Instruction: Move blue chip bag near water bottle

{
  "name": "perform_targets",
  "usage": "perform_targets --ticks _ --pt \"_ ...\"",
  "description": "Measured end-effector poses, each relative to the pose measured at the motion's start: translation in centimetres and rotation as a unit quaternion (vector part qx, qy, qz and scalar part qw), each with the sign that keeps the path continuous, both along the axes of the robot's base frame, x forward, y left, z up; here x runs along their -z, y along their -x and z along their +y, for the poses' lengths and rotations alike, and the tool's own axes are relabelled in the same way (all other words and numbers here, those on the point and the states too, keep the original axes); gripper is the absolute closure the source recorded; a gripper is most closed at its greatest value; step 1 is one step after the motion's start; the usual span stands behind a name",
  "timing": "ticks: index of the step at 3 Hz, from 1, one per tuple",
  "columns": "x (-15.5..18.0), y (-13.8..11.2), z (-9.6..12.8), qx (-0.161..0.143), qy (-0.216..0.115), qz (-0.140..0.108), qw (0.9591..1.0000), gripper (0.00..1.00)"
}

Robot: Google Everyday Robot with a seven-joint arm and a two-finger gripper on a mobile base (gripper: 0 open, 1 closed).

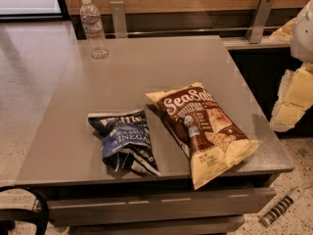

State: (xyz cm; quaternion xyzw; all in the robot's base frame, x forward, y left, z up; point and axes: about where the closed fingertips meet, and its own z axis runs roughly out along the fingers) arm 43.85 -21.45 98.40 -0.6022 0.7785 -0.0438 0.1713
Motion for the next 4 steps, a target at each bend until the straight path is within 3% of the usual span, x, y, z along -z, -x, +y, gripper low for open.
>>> perform_targets --ticks 1,2,3,4 --pt "0.0 0.0 0.0 0.000 0.000 0.000 1.0000 0.00" --pt "-0.4 -0.8 1.6 -0.018 -0.013 -0.001 0.9998 0.00" --pt "-0.2 -0.5 5.7 -0.056 -0.028 -0.006 0.9980 0.00" --pt "-0.2 0.2 10.6 -0.115 -0.021 -0.014 0.9931 0.00"
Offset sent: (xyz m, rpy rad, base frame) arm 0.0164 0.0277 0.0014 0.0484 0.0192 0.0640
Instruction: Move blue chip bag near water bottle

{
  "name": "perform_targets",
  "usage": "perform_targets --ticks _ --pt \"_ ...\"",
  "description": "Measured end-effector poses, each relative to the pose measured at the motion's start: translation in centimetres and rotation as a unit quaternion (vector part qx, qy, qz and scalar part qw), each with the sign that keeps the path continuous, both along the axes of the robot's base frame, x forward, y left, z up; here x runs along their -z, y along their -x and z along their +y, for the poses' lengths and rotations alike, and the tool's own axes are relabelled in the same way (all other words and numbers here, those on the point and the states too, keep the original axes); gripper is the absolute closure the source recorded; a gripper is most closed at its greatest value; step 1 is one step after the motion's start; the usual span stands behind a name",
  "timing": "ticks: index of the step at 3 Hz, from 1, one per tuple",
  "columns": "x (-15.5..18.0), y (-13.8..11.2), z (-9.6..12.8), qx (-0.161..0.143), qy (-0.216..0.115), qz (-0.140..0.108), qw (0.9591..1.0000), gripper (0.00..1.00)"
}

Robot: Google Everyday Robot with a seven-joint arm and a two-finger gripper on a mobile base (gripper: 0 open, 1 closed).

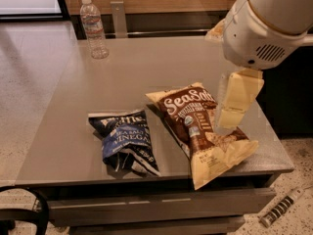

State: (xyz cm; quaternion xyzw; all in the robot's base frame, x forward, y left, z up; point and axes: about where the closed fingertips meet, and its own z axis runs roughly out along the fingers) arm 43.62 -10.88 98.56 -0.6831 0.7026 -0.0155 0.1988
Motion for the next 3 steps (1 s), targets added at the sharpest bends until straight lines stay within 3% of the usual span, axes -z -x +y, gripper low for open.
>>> perform_targets --ticks 2,3 --pt "1.4 2.0 9.5 -0.106 0.022 0.011 0.9940 0.00" --pt "3.9 2.1 12.7 -0.135 0.031 0.034 0.9899 0.00"
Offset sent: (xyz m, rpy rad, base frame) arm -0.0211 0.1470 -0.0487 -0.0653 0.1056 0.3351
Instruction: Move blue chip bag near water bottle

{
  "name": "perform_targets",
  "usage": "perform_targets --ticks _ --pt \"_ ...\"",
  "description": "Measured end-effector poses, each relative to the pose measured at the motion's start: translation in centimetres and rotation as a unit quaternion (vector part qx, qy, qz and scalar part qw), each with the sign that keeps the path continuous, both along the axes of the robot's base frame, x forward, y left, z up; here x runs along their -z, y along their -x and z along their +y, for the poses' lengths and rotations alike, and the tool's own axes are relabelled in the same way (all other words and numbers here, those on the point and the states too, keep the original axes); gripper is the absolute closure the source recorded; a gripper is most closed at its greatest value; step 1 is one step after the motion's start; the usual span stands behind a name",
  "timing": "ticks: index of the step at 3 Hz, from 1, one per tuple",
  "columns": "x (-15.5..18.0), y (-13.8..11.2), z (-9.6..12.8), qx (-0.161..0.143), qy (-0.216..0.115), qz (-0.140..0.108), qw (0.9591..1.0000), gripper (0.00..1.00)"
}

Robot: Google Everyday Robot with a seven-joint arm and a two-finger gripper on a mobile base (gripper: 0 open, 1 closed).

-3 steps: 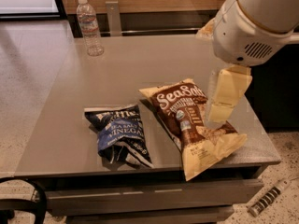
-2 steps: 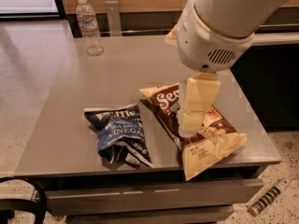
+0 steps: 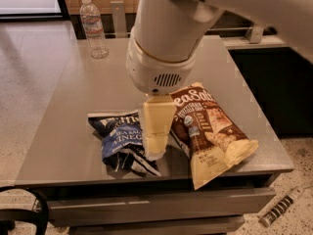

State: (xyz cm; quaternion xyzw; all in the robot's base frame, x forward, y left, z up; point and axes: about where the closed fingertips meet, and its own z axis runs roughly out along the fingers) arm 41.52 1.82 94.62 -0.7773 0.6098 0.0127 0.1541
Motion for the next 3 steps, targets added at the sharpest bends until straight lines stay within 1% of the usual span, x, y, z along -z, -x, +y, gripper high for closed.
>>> perform_targets --ticks 1,2,3 --pt "2.9 0.0 1.5 -0.008 0.001 0.024 0.9997 0.00" --pt "7.1 0.5 2.5 -0.015 -0.008 0.041 0.9990 0.00" --pt "9.5 0.8 2.9 -0.021 -0.015 0.051 0.9983 0.00"
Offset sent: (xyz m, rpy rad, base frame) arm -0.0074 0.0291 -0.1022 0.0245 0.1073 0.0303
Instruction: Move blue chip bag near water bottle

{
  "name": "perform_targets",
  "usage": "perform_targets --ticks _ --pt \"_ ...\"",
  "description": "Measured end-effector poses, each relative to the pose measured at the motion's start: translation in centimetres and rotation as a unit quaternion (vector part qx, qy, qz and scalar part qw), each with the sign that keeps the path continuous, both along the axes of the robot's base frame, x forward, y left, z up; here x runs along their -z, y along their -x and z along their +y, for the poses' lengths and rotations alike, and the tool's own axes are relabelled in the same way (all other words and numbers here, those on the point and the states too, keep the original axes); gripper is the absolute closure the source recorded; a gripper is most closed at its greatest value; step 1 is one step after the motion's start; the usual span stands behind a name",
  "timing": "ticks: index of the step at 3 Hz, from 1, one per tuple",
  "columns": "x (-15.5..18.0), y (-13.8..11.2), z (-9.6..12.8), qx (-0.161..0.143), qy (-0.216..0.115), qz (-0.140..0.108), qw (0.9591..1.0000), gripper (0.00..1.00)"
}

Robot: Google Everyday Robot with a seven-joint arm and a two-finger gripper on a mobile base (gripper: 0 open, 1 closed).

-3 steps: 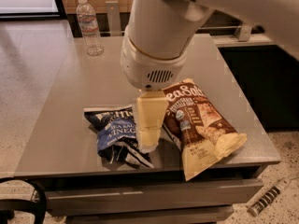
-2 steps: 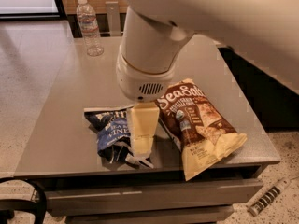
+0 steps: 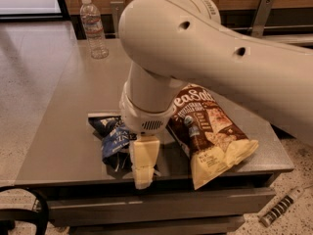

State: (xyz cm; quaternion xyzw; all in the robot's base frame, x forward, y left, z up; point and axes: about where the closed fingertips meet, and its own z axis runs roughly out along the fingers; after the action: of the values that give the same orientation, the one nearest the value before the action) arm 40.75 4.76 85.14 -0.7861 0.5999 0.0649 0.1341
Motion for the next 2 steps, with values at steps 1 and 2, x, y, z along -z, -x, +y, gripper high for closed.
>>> perform_targets --ticks 1,2 --pt "1.7 0.2 0.5 -0.007 -0.010 0.006 0.9999 0.00" --pt "3.1 0.3 1.3 -0.016 -0.016 0.011 0.9997 0.24"
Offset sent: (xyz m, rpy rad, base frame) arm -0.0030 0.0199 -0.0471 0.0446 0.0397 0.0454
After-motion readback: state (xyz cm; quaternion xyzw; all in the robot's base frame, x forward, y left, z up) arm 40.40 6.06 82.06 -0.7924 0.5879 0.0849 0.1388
